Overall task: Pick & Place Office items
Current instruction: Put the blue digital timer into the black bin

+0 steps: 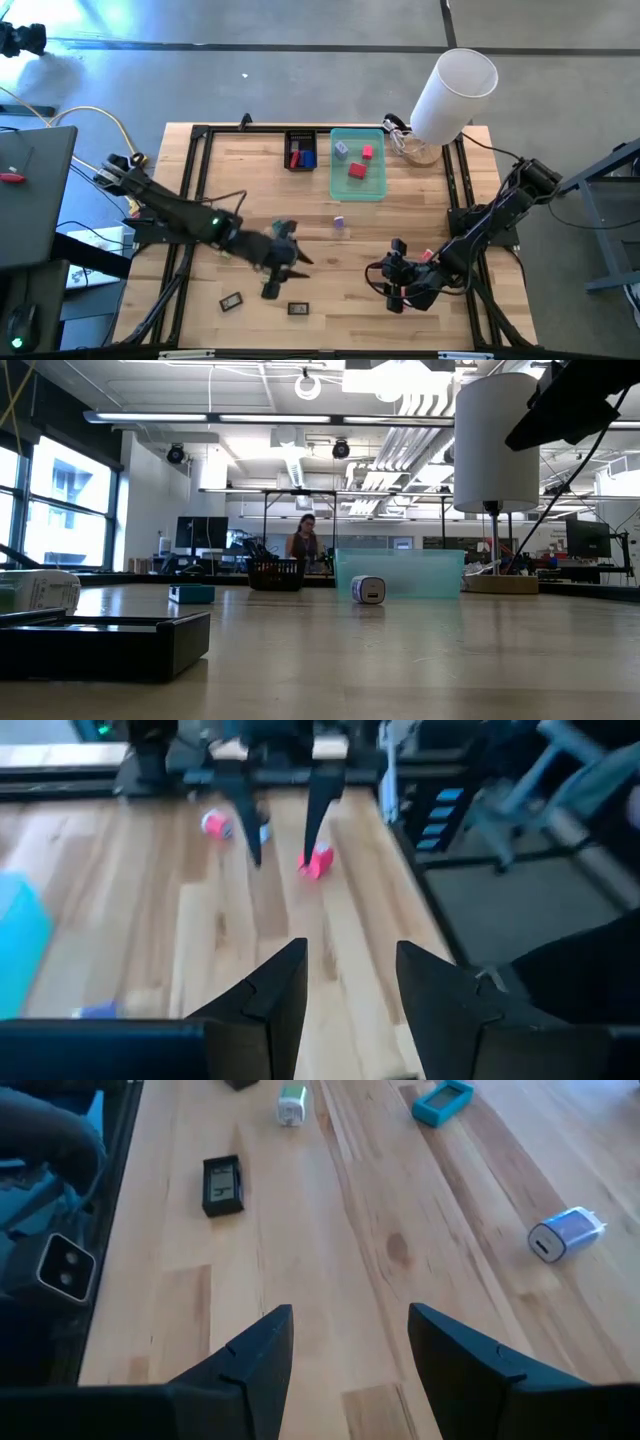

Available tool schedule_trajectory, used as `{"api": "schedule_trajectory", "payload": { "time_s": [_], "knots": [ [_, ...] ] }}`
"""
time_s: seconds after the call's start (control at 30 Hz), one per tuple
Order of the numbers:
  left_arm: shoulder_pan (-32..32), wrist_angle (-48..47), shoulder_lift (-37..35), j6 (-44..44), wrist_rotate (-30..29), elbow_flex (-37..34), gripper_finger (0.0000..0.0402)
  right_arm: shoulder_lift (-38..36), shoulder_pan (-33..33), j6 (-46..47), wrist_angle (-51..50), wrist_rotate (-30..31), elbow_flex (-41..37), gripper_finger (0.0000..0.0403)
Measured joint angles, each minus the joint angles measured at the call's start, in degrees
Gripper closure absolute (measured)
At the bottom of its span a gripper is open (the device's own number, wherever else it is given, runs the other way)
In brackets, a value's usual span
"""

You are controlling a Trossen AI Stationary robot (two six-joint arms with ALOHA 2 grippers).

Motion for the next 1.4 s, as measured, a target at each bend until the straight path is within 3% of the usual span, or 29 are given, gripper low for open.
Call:
{"api": "schedule_trajectory", "payload": {
  "time_s": [0.17, 0.27, 0.37, 0.47, 0.6, 0.8, 1.03, 1.23, 1.4],
  "knots": [
    [-5.34, -10.40, -0.01, -8.79, -10.29, 1.47, 0.0254, 0.98, 0.00, -0.28, 1.94, -0.01, 0.00, 0.0215],
    [-6.58, -21.40, 0.08, -16.66, -12.42, 1.41, 0.0254, 1.89, -0.03, -0.82, 3.36, -0.29, 0.00, 0.0215],
    [-6.35, -30.44, 0.74, -23.49, -12.42, 1.39, 0.0254, 3.58, -0.12, -1.30, 4.60, -0.85, -0.01, 0.0215],
    [-6.15, -35.64, 0.88, -22.43, -12.50, 1.34, 0.0254, 5.22, -0.13, -1.37, 6.84, -1.60, 0.00, 0.0215],
    [-5.21, -37.58, 0.95, -23.79, -11.44, 1.30, 0.0254, 7.45, -0.13, -1.38, 9.21, -3.62, 0.00, 0.0215],
    [-2.38, -37.39, 0.93, -26.41, -3.94, 1.30, 0.0254, 9.50, -0.11, -1.40, 10.22, -5.46, 0.00, 0.0215],
    [-0.89, -37.21, 1.84, -22.30, -0.89, 1.17, 0.0244, 9.51, -0.15, -1.84, 10.05, -5.44, 0.00, 0.0215],
    [3.38, -37.82, 4.42, -20.79, 0.72, 1.17, 0.0173, 9.51, -0.13, -4.33, 9.70, -7.10, 0.00, 0.0215],
    [7.91, -38.20, 7.71, -6.49, -0.18, 1.15, 0.0113, 9.51, -0.13, -4.87, 9.46, -8.17, 0.00, 0.0215]
  ]
}}
